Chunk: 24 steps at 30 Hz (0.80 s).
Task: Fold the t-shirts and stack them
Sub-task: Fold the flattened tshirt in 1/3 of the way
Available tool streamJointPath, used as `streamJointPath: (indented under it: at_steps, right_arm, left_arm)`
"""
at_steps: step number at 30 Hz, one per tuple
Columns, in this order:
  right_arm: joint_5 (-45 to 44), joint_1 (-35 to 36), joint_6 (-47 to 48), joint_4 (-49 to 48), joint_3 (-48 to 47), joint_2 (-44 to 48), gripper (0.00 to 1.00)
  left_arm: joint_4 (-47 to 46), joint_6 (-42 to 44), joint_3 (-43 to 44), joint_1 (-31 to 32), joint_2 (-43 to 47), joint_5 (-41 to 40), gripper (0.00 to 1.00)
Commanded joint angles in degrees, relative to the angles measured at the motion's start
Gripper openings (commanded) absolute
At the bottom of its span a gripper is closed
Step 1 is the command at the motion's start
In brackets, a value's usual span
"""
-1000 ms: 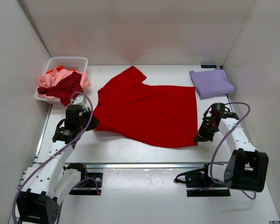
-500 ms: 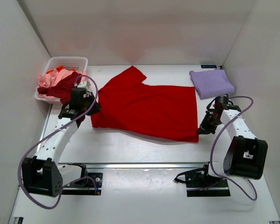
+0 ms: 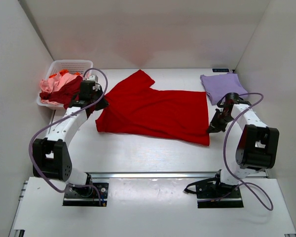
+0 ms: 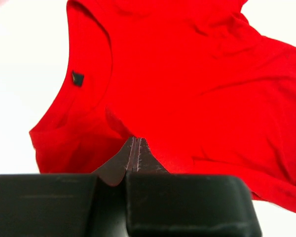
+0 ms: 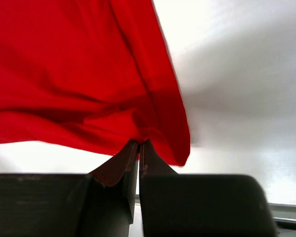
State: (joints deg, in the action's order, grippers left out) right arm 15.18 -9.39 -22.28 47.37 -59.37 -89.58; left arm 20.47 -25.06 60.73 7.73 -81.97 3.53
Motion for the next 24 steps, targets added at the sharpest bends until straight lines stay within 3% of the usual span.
streamJointPath:
  at_steps: [1,10,12,13,16,18,21,24]
  right_arm:
    - [0.55,-0.1,0.75,-0.97,-3.9,-2.08,0.0]
    - [3.45,-0.98,0.75,-4.04,-6.71,-7.01,0.0]
    - [4.33,-1.51,0.23,-6.58,-6.81,-6.84,0.04]
    - [4.59,-1.68,-0.21,-8.33,-6.11,-5.97,0.06]
    - [4.6,-2.83,-3.02,-13.52,-4.53,-2.37,0.15]
    - [4.25,-3.88,-3.99,-15.99,-2.95,0.19,0.2]
    - [2.75,-3.88,-4.88,-17.05,-1.54,3.01,0.27]
    - [1.7,-3.27,-3.48,-15.3,-1.27,3.19,0.27]
  left_arm:
    - [-2.01,0.36,4.39,-0.34,-1.95,-0.8,0.0]
    - [-3.68,0.1,9.31,-1.48,-7.67,-1.51,0.0]
    - [-4.47,-0.17,10.28,-1.13,-8.46,-1.51,0.14]
    - [-4.82,-0.34,10.63,-1.13,-9.42,-1.6,0.26]
    - [-6.75,-1.22,12.04,-1.66,-10.57,-1.6,0.3]
    - [-7.98,-1.4,12.22,-1.58,-10.84,-1.51,0.51]
    - [-7.9,-1.83,12.57,-1.66,-11.02,-0.45,0.55]
    - [-5.54,-0.52,12.05,-1.4,-10.49,-0.19,0.58]
